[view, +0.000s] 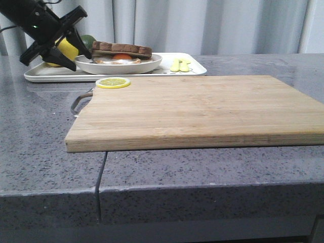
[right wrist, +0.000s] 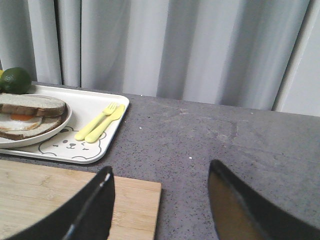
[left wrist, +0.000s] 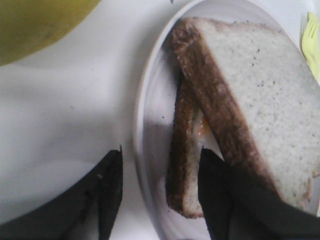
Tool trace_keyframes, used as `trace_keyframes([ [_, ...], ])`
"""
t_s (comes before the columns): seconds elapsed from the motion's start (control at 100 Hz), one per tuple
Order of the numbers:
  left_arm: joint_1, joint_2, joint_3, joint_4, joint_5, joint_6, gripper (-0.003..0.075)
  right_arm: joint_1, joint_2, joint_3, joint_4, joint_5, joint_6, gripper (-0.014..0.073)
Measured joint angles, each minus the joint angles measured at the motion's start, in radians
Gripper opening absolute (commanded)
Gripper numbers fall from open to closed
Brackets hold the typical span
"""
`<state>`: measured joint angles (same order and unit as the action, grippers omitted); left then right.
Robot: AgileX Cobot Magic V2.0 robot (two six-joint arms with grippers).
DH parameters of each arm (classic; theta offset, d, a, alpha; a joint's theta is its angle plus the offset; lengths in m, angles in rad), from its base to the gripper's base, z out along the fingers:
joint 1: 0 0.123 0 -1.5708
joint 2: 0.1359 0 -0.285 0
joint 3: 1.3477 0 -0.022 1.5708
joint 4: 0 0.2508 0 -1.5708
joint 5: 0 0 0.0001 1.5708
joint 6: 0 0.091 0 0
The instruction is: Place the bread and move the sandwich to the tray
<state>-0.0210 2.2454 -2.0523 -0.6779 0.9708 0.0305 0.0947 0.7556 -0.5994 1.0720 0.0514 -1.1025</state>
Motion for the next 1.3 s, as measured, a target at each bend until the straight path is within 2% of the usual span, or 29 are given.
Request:
trace_keyframes([
  [0.45, 0.004, -0.017, -0.331, 0.279, 0.263, -0.044, 0.0328, 0.0, 0.0, 0.0, 0.0, -0.002, 0.0, 0.0424],
  [0.81, 0.004, -0.245, -0.355, 0.32, 0.29, -0.05, 0.0327, 0.0, 0.0, 0.0, 0.0, -0.002, 0.0, 0.0424],
  [1.07, 0.004, -0.484, -0.229, 0.369, 0.292, -0.036, 0.0327, 0.0, 0.0, 0.0, 0.0, -0.002, 0.0, 0.0424],
  [1.3, -0.023, -0.739, 0.063, 0.481, 0.261, 0.012, 0.0327, 0.0, 0.0, 0.0, 0.0, -0.002, 0.0, 0.0424],
])
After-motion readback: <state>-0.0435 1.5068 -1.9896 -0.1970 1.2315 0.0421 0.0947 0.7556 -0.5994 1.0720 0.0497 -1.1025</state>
